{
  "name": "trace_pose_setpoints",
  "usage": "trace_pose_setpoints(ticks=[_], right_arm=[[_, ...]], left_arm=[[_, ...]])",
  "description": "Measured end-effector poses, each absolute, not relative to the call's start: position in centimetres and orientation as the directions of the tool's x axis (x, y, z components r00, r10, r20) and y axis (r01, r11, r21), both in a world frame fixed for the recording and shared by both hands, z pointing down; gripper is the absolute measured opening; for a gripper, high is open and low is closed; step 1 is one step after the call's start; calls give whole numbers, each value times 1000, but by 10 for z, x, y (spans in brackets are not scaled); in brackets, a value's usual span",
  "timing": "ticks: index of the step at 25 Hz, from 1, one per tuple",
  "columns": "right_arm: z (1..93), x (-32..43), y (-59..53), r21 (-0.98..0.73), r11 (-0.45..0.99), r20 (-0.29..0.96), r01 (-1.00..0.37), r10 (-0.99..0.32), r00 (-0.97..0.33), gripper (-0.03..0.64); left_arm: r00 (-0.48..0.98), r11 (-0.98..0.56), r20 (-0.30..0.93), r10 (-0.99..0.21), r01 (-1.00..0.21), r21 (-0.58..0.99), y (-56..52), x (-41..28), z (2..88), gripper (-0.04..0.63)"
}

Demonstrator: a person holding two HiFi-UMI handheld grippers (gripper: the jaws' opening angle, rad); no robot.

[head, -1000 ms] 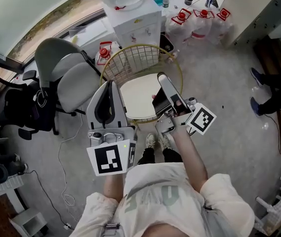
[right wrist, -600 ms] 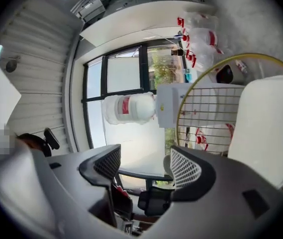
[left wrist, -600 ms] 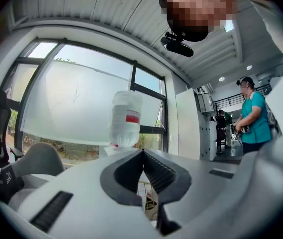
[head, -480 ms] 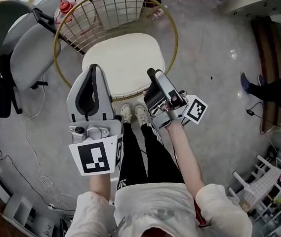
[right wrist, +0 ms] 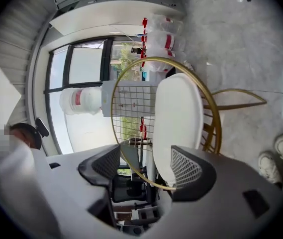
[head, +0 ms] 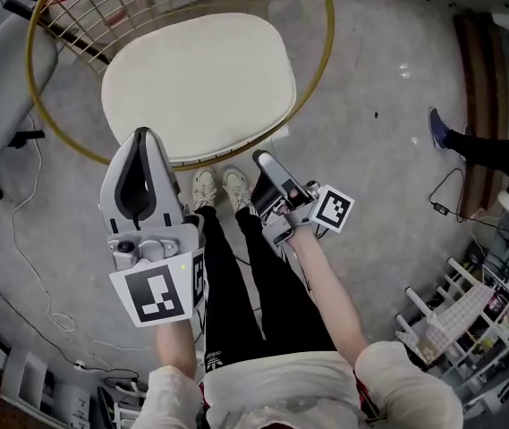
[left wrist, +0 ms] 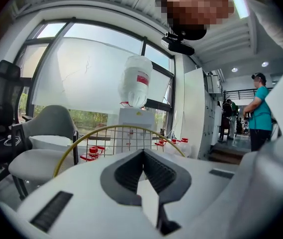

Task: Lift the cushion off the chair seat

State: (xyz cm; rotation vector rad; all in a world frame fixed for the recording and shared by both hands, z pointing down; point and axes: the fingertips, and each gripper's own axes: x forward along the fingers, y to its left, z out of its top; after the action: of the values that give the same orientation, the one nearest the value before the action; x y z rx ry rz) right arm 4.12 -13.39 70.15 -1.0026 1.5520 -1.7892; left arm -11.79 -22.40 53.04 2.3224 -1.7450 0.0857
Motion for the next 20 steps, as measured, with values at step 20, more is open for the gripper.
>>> trace_pose_setpoints(ticks=[20], right_arm=[[800, 30, -139, -917, -397, 372, -47, -805, -462, 302]], left_arm=[[260, -227, 259, -930, -962, 149, -219, -134, 562, 14]])
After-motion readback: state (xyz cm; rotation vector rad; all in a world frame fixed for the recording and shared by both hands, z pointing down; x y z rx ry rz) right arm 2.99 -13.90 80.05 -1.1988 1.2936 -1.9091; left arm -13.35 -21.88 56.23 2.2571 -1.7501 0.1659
